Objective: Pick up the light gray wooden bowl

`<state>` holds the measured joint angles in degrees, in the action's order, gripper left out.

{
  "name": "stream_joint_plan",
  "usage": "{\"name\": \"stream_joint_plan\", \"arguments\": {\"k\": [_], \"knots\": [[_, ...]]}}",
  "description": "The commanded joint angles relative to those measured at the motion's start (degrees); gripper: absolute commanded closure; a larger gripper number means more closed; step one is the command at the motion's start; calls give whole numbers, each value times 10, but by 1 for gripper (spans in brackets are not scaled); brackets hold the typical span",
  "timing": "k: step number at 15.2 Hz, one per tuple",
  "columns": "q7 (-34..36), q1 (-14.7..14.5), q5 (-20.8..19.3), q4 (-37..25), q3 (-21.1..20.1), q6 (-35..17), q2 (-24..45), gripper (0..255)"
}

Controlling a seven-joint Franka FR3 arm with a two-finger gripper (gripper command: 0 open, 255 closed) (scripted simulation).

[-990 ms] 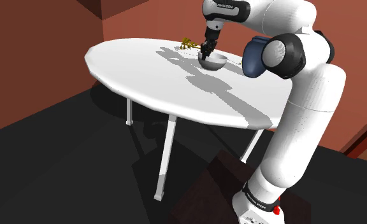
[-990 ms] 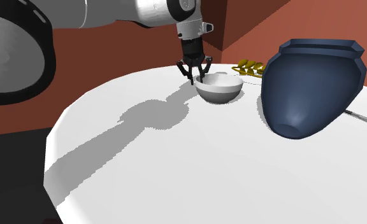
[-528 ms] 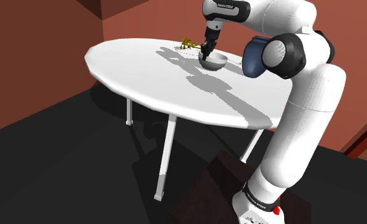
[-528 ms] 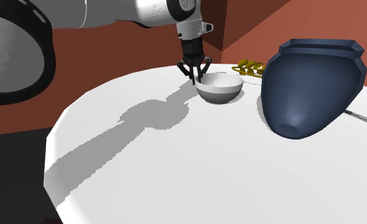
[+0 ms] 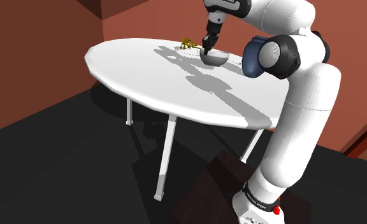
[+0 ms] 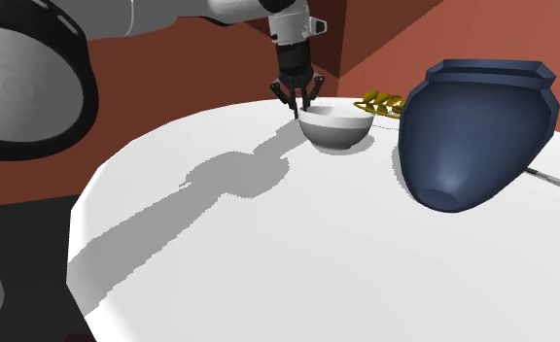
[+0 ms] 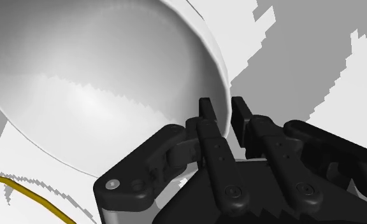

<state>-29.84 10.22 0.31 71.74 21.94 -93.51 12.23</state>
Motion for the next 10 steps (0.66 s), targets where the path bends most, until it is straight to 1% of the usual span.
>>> {"name": "stream_joint_plan", "arguments": {"k": [1, 5, 8, 10], "knots": [[-3, 4, 4, -31, 1, 21, 10, 255], [-9, 14, 15, -97, 2, 64, 34, 255], [-14, 25, 26, -159, 3, 102, 59, 255], [-15, 25, 27, -162, 3, 104, 60, 255]]}}
